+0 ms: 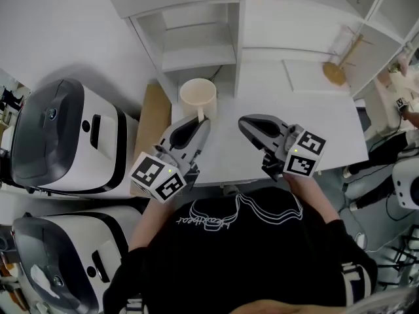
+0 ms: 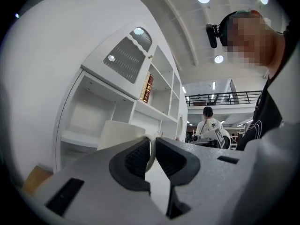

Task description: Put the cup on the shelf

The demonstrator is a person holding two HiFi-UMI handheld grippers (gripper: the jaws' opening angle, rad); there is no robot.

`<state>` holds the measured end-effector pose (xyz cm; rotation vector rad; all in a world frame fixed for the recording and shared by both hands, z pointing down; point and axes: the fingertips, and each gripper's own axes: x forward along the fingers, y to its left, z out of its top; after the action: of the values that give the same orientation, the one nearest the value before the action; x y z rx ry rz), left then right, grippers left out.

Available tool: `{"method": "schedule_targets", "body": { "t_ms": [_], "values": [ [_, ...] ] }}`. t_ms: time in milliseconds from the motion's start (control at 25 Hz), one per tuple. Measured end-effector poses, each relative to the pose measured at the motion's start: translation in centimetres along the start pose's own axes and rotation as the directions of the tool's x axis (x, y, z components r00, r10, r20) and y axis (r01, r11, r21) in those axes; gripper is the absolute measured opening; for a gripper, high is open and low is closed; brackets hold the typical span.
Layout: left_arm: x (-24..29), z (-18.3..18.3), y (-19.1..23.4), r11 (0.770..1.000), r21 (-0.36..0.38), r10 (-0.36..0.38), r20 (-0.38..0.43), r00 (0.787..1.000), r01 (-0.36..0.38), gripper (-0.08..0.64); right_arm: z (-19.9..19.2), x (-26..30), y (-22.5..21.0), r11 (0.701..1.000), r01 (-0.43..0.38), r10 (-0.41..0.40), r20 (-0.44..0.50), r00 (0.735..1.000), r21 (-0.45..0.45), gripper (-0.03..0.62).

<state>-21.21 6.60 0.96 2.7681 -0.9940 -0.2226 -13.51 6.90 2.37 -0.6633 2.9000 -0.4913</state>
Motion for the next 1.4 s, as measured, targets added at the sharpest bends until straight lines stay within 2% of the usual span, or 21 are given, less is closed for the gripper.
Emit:
{"method": "schedule_targets", "body": {
  "t_ms": [880, 1400],
  "values": [
    [8.5, 0.8, 10.9, 0.994, 0.02, 0.107, 0.028, 0.994, -0.108, 0.043, 0.3, 3.3, -9.6, 0.998, -0.03, 0.033, -0.054, 0.998, 0.053, 0.006],
    [11.7, 0.8, 14.8, 0.991, 0.043, 0.121, 0.053, 0.991, -0.123, 0.041, -0.1, 3.8, -12.8, 0.997, -0.028, 0.033, -0.078, 0.996, 0.067, 0.006]
  ]
}}
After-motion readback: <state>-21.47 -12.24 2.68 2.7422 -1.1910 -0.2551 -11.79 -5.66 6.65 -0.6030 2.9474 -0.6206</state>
